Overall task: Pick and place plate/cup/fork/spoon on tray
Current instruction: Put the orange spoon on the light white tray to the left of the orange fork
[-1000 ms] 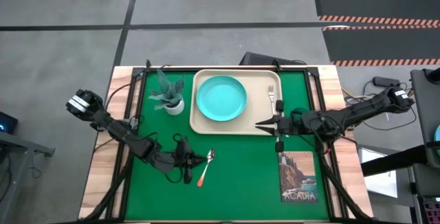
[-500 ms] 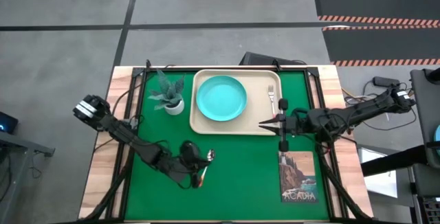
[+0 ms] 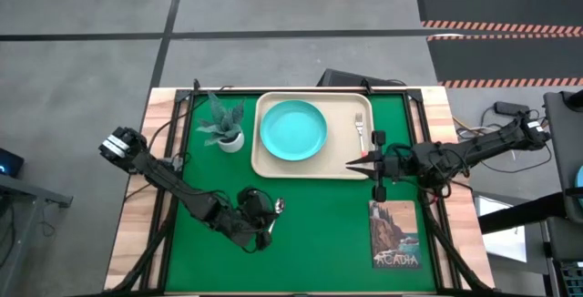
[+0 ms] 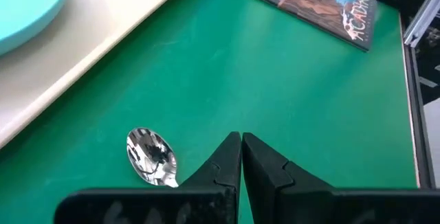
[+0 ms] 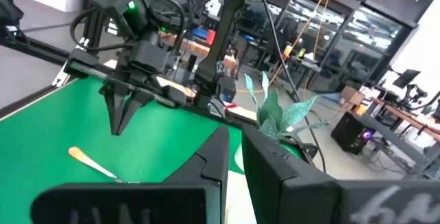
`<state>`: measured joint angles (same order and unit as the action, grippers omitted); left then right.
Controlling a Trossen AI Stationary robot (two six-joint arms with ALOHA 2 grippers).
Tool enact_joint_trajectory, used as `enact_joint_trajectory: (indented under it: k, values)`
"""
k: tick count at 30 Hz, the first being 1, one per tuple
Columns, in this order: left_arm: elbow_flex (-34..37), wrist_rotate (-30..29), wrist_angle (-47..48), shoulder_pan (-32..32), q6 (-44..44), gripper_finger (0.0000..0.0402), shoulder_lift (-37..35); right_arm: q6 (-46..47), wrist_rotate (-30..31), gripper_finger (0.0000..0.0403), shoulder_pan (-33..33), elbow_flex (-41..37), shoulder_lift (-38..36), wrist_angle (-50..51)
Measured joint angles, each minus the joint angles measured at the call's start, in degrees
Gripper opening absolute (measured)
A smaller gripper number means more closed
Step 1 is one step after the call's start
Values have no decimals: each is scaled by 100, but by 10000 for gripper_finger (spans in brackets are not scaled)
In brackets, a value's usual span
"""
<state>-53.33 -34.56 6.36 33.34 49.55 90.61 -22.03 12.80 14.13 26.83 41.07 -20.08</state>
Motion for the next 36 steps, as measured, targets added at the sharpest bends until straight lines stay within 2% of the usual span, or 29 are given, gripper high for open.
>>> enact_joint_trajectory:
  k: [8,12,15,17,19,21,24,27,31,36]
  values:
    - [-241,267,802,4,864,0,14,-268,2,33,-2,-240,-458,-28]
    - [-241,324,720,15,1067,0,22,-339,4,33,-2,-389,-759,-123]
    - [-241,372,255,19,1146,0,215,-389,4,33,-4,-481,-943,-229]
    - [-262,558,-161,23,1120,0,390,-430,4,33,-4,-570,-1023,-359]
    - [-414,726,-121,49,1140,0,612,-498,4,33,-4,-690,-1095,-504]
    - [-647,842,443,56,1242,0,826,-585,13,33,-4,-786,-1114,-659]
    - [-1250,859,1838,29,1549,0,1145,-636,28,33,-15,-844,-1175,-731]
    - [-1963,787,2743,-1,1458,0,1496,-640,31,33,-17,-829,-1183,-807]
    - [-2465,708,3094,15,960,0,1736,-650,39,33,-17,-799,-1172,-777]
    - [-2291,708,3179,20,866,0,1730,-637,46,34,-17,-785,-1146,-778]
